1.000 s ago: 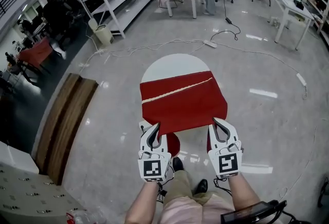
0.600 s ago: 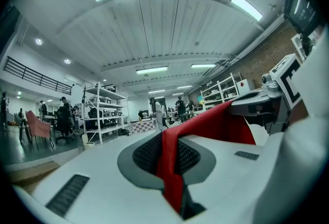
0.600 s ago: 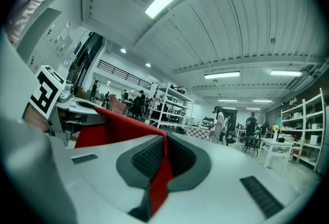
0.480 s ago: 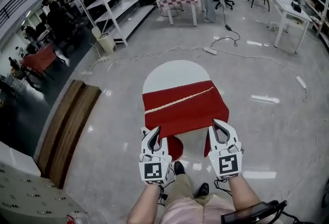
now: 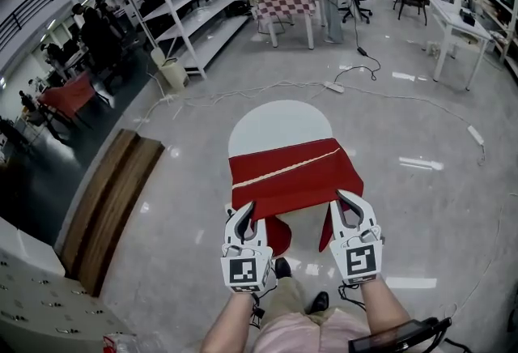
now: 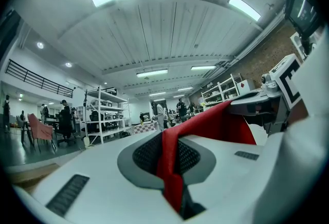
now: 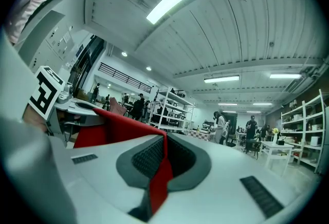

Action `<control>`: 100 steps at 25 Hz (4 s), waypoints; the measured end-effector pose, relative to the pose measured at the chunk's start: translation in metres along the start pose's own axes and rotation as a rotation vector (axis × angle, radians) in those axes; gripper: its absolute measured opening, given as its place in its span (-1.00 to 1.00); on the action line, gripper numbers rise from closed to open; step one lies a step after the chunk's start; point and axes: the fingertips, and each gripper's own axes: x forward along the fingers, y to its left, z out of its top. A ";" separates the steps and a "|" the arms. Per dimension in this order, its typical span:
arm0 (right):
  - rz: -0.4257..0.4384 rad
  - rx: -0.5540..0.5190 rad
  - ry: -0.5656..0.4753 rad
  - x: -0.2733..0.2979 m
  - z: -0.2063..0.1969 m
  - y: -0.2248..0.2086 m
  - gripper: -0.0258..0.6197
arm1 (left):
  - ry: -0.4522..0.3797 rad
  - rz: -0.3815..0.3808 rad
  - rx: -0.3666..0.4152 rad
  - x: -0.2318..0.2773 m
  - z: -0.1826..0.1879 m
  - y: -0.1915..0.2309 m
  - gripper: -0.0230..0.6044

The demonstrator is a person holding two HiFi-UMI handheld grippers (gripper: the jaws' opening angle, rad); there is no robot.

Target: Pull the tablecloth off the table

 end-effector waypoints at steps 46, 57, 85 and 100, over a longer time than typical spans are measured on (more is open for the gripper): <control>-0.038 -0.002 -0.037 -0.113 0.055 0.084 -0.84 | -0.005 -0.045 -0.033 -0.140 0.028 0.002 -0.78; -0.030 -0.006 -0.083 -0.128 0.084 0.104 -0.84 | -0.048 -0.019 -0.052 -0.170 0.051 0.014 -0.78; -0.016 0.029 -0.167 -0.129 0.146 0.117 -0.85 | -0.126 0.009 -0.134 -0.186 0.104 0.047 -0.78; 0.012 0.027 -0.219 -0.127 0.155 0.123 -0.84 | -0.132 0.031 -0.133 -0.191 0.109 0.054 -0.78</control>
